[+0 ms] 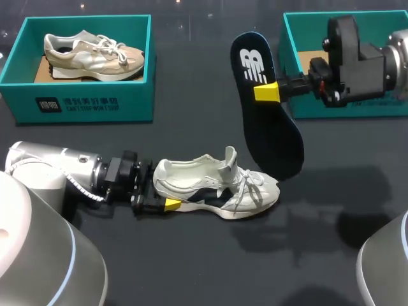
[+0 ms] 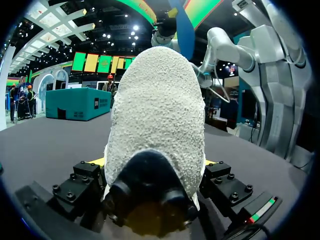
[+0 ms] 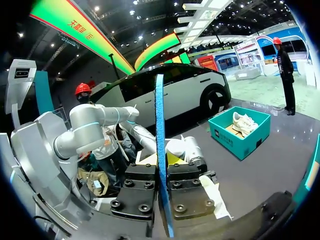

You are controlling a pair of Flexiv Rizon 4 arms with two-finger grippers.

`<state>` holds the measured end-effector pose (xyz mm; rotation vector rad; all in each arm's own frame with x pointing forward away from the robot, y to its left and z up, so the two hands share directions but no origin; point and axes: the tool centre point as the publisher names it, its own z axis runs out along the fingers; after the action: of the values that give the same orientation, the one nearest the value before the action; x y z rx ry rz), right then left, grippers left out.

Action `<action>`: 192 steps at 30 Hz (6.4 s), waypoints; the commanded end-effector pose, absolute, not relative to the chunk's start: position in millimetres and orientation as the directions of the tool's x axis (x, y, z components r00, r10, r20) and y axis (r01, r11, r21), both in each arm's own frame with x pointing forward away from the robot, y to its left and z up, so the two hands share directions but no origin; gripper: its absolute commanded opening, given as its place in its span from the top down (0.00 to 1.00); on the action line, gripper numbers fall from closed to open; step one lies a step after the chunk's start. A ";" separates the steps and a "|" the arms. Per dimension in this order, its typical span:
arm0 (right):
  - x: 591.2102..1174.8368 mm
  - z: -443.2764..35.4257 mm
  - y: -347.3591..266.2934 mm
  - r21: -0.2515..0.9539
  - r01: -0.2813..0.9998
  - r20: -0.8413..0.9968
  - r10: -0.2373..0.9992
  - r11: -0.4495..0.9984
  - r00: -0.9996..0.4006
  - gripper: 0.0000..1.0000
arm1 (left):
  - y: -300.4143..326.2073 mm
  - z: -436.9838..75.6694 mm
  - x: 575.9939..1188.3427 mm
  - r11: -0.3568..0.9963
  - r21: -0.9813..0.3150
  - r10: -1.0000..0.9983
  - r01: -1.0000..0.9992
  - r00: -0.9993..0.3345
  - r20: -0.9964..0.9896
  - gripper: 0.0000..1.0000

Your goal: Take the shoe out of the shoebox, open the shoe tongue, remove and reinsert the insole, then place the shoe into the shoebox

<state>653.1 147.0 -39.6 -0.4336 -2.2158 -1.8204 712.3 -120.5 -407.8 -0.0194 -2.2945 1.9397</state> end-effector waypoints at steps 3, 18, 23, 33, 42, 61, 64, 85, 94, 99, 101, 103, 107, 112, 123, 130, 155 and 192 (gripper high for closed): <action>648.9 -41.1 148.8 0.910 0.380 0.376 0.058 0.166 -0.925 1.00 | -121.2 -408.7 711.8 0.170 -0.982 0.097 -0.078 -0.991 0.096 1.00; 612.9 -40.0 149.8 0.907 0.400 0.400 0.028 0.133 -0.916 1.00 | -121.2 -408.7 711.8 0.170 -0.982 0.097 -0.078 -0.991 0.096 1.00; 611.0 -42.8 148.4 0.907 0.403 0.404 0.021 0.118 -0.915 1.00 | -121.2 -408.7 711.8 0.170 -0.982 0.097 -0.078 -0.991 0.096 1.00; 598.1 -45.9 143.6 0.917 0.394 0.395 -0.010 0.058 -0.919 1.00 | -121.2 -408.7 711.8 0.170 -0.982 0.097 -0.078 -0.991 0.096 1.00; 598.1 -45.9 143.6 0.917 0.394 0.395 -0.010 0.058 -0.919 1.00 | -121.1 -408.5 711.8 0.175 -0.981 0.099 -0.079 -0.990 0.097 1.00; 598.1 -45.9 143.6 0.917 0.394 0.395 -0.010 0.058 -0.919 1.00 | -95.4 -407.7 710.3 0.311 -0.949 0.052 -0.057 -0.996 0.077 0.00; 598.1 -45.9 143.6 0.917 0.394 0.395 -0.010 0.058 -0.919 1.00 | -89.2 -410.0 711.4 0.345 -0.937 0.040 -0.053 -0.997 0.071 0.00; 598.1 -45.9 143.6 0.917 0.394 0.395 -0.010 0.058 -0.919 1.00 | -52.4 -393.4 700.5 0.643 -0.763 0.096 0.064 -0.995 -0.002 0.00; 598.1 -45.9 143.6 0.917 0.394 0.395 -0.010 0.058 -0.919 1.00 | -51.7 -392.2 698.5 0.667 -0.742 0.092 0.075 -0.996 -0.019 0.00; 598.1 -45.9 143.6 0.917 0.394 0.395 -0.010 0.058 -0.919 1.00 | -43.1 -386.9 700.0 0.736 -0.674 0.088 0.064 -0.996 0.002 0.00; 598.1 -45.9 143.6 0.917 0.394 0.395 -0.010 0.058 -0.919 1.00 | -41.7 -384.1 700.2 0.760 -0.647 0.091 0.058 -0.996 0.017 0.00; 598.1 -45.9 143.6 0.917 0.394 0.395 -0.010 0.058 -0.919 1.00 | -41.9 -379.4 700.4 0.780 -0.622 0.104 0.064 -0.994 0.027 0.00; 598.1 -45.9 143.6 0.917 0.394 0.395 -0.010 0.058 -0.919 1.00 | -44.0 -365.0 700.9 0.874 -0.482 0.102 0.061 -0.993 0.059 0.00; 598.1 -45.9 143.6 0.917 0.394 0.395 -0.010 0.058 -0.919 1.00 | -44.0 -365.0 700.9 0.874 -0.482 0.102 0.061 -0.993 0.059 0.00; 598.1 -45.9 143.6 0.917 0.394 0.395 -0.010 0.058 -0.919 1.00 | -48.7 -354.7 705.9 0.901 -0.434 0.046 0.014 -0.997 0.064 0.00; 598.1 -45.9 143.6 0.917 0.394 0.395 -0.010 0.058 -0.919 1.00 | -53.8 -329.6 711.5 0.938 -0.346 -0.007 -0.011 -1.000 0.014 0.00; 598.1 -45.9 143.6 0.917 0.394 0.395 -0.010 0.058 -0.919 1.00 | -77.1 -315.9 712.9 0.979 -0.202 0.037 0.036 -0.999 0.001 0.00; 598.1 -45.9 143.6 0.917 0.394 0.395 -0.010 0.058 -0.919 1.00 | -149.0 -325.6 754.3 0.970 -0.236 0.051 0.061 -0.997 -0.050 0.04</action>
<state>597.5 141.4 -45.1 -0.3862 -2.0440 -1.9348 747.2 -137.1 -311.3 -0.0903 -3.1664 0.3908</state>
